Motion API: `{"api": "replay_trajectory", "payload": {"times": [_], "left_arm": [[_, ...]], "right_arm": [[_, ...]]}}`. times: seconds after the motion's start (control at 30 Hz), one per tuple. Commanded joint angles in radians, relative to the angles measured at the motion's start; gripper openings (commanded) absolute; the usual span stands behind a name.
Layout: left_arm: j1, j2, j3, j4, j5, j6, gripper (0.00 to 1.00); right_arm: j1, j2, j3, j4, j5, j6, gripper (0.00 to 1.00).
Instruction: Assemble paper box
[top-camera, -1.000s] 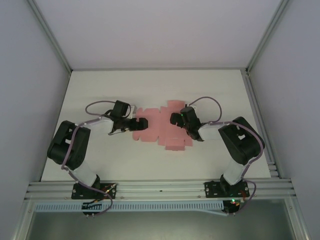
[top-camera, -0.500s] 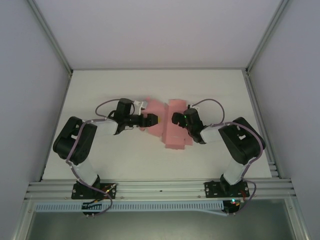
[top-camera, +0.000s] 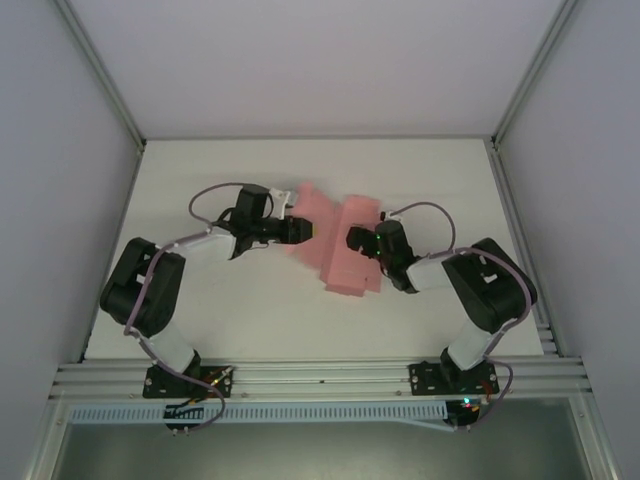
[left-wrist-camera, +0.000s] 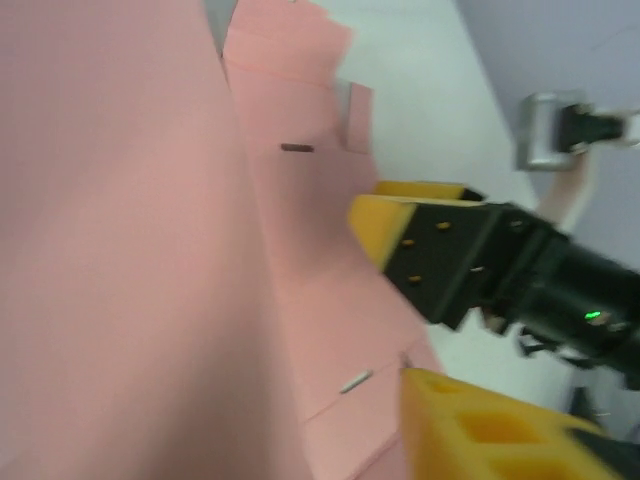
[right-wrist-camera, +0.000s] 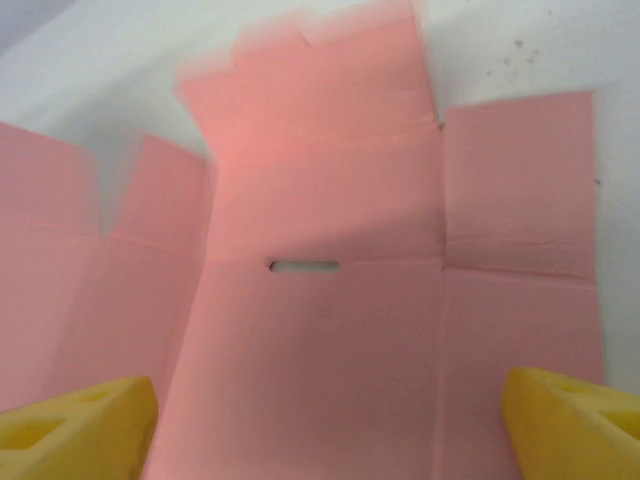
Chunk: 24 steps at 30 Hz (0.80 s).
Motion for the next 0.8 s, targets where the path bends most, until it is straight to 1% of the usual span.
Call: {"api": "replay_trajectory", "payload": {"times": [0.0,0.07,0.2,0.33,0.43,0.53,0.63,0.7,0.77], "left_arm": [[-0.007,-0.06,0.025,-0.153,-0.121,0.105,0.15],[-0.007,-0.088,0.03,-0.15,-0.122,0.118,0.01],[-0.007,-0.169,0.019,-0.086,-0.086,0.136,0.0],[-0.007,-0.292,-0.008,0.023,-0.009,0.114,0.0],[-0.007,-0.388,-0.025,0.126,0.072,0.076,0.0],[-0.007,-0.464,-0.018,0.172,0.11,0.059,0.0],[-0.007,-0.521,-0.01,0.202,0.153,0.033,0.0],[-0.007,-0.555,-0.013,0.243,0.186,-0.005,0.0],[-0.008,-0.589,-0.024,0.287,0.197,-0.038,0.0]], "right_arm": [[-0.009,-0.044,-0.05,-0.295,-0.004,0.023,0.91],[-0.011,-0.126,-0.028,-0.374,0.017,0.002,0.92],[-0.024,-0.328,-0.012,-0.488,0.043,-0.034,0.96],[-0.082,-0.565,-0.021,-0.587,0.002,-0.066,1.0],[-0.148,-0.724,-0.05,-0.577,-0.126,-0.119,1.0],[-0.22,-0.84,-0.062,-0.551,-0.287,-0.142,1.0],[-0.271,-0.893,-0.084,-0.462,-0.47,-0.147,1.0],[-0.302,-0.896,-0.089,-0.393,-0.571,-0.122,1.0],[-0.328,-0.888,-0.09,-0.317,-0.657,-0.096,0.97]]}}
